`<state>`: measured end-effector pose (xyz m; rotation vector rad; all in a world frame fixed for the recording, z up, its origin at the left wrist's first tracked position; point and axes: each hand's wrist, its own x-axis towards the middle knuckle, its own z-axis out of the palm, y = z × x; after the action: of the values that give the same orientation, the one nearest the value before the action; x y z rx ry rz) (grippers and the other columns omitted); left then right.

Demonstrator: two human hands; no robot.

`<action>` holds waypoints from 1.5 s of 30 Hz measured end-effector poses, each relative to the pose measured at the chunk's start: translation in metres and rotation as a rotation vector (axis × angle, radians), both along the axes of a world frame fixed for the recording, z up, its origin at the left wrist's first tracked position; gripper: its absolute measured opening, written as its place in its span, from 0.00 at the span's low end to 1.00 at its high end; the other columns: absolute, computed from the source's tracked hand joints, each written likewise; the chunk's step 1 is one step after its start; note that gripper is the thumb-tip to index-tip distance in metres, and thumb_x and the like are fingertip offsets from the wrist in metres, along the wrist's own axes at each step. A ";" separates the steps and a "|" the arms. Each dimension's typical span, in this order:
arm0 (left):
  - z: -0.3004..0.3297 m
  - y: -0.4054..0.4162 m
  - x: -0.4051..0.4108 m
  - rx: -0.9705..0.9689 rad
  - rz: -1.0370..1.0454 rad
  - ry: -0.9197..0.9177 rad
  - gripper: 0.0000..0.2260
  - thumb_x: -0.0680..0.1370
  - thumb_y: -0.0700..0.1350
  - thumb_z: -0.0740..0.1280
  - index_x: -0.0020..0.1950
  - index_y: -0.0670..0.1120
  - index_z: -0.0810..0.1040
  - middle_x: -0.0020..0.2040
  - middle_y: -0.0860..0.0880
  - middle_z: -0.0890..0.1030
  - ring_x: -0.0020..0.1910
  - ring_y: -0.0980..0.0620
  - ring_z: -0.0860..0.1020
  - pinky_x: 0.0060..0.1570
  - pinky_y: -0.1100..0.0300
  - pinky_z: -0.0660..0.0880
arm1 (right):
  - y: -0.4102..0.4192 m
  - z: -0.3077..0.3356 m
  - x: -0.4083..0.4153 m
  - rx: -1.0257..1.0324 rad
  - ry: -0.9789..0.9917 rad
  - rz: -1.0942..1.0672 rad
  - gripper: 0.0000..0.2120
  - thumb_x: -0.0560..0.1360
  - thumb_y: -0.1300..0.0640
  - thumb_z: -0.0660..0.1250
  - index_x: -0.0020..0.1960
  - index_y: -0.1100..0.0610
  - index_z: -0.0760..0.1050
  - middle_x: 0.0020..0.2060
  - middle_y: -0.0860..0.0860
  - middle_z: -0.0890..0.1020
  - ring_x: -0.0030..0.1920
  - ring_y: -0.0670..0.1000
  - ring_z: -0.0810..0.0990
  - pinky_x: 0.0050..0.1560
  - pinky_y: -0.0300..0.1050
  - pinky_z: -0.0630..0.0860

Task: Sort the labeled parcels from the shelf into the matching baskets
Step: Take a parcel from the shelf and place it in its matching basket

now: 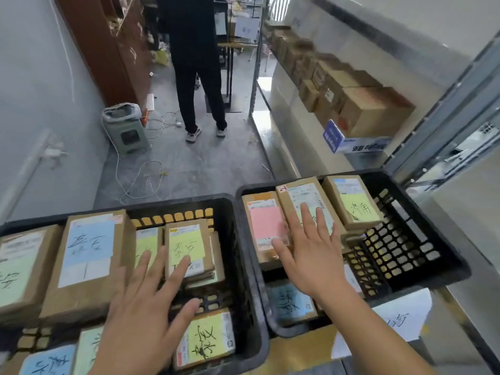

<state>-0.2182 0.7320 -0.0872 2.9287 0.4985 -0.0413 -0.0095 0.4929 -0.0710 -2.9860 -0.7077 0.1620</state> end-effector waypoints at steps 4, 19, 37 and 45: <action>0.003 -0.056 0.050 -0.042 -0.063 0.013 0.29 0.80 0.70 0.46 0.81 0.64 0.51 0.82 0.49 0.55 0.81 0.46 0.50 0.76 0.40 0.49 | -0.034 -0.008 0.033 -0.065 0.071 0.059 0.37 0.80 0.30 0.36 0.84 0.47 0.40 0.82 0.47 0.37 0.81 0.55 0.31 0.77 0.64 0.29; -0.014 -0.143 0.156 0.054 -0.090 0.082 0.32 0.79 0.71 0.41 0.81 0.61 0.52 0.82 0.53 0.50 0.81 0.50 0.43 0.77 0.40 0.39 | -0.128 -0.005 0.130 0.076 0.056 -0.004 0.36 0.81 0.31 0.36 0.84 0.47 0.45 0.83 0.47 0.44 0.82 0.54 0.37 0.79 0.65 0.35; -0.012 -0.167 0.199 0.037 -0.131 -0.008 0.33 0.80 0.66 0.55 0.80 0.65 0.41 0.83 0.49 0.47 0.82 0.46 0.44 0.78 0.40 0.39 | -0.156 -0.009 0.172 0.449 0.133 -0.005 0.29 0.85 0.39 0.44 0.83 0.47 0.53 0.83 0.51 0.55 0.82 0.53 0.50 0.80 0.59 0.55; -0.009 -0.170 0.208 0.029 -0.109 0.020 0.30 0.82 0.64 0.51 0.80 0.65 0.39 0.83 0.48 0.44 0.81 0.46 0.40 0.77 0.40 0.34 | -0.144 -0.013 0.170 0.303 0.226 -0.023 0.28 0.86 0.43 0.52 0.83 0.47 0.51 0.83 0.48 0.43 0.81 0.55 0.55 0.75 0.55 0.65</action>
<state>-0.0104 0.5616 -0.0965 2.9839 0.3450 -0.0771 0.1600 0.3487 -0.0841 -2.6331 -0.6100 0.3503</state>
